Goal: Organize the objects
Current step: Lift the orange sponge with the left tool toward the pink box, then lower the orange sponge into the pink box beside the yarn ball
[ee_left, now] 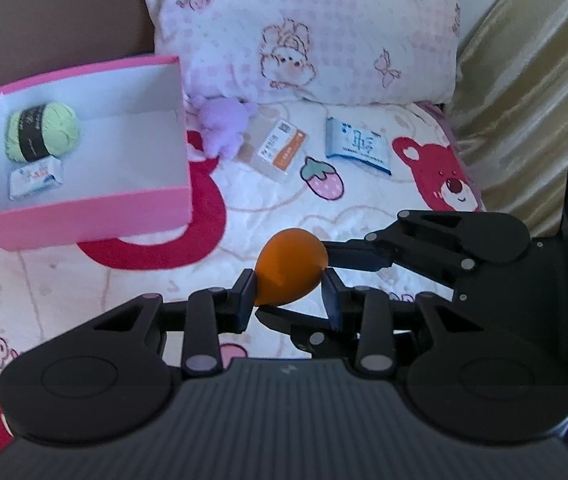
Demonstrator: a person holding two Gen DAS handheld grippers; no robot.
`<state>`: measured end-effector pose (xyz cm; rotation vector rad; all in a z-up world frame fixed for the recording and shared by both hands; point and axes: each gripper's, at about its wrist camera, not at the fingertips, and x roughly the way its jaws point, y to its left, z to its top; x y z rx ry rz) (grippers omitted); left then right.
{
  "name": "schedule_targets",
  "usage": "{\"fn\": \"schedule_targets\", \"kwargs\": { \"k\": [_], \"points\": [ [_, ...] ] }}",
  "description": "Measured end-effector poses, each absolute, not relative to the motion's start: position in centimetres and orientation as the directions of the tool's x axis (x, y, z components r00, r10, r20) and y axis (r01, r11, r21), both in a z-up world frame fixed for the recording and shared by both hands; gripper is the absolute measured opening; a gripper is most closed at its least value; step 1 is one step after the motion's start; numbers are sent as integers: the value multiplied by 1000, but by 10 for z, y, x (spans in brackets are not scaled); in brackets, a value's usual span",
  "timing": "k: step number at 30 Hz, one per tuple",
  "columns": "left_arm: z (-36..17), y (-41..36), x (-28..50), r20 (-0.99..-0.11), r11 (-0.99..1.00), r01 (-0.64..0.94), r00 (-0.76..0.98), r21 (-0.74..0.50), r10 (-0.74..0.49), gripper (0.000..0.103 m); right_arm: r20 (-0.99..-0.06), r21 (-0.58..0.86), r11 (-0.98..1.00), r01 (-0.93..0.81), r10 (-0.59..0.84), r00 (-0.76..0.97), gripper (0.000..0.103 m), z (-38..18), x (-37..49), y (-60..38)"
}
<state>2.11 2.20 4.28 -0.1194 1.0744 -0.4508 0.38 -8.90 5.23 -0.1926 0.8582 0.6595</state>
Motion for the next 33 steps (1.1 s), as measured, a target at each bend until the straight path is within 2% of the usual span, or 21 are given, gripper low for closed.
{"fn": "schedule_targets", "kwargs": {
  "k": [8,21,33],
  "points": [
    [53,36,32,-827,916,283,409,-285,-384,32,-743,93,788,-608,462,485,52,59,14,-72],
    [66,82,47,-776,929,218,511,-300,-370,33,-695,100,765,-636,511,506,53,73,40,-39],
    [74,133,88,-775,959,108,569,-262,-276,32,-663,253,690,-678,634,398,53,73,110,3]
  ]
}}
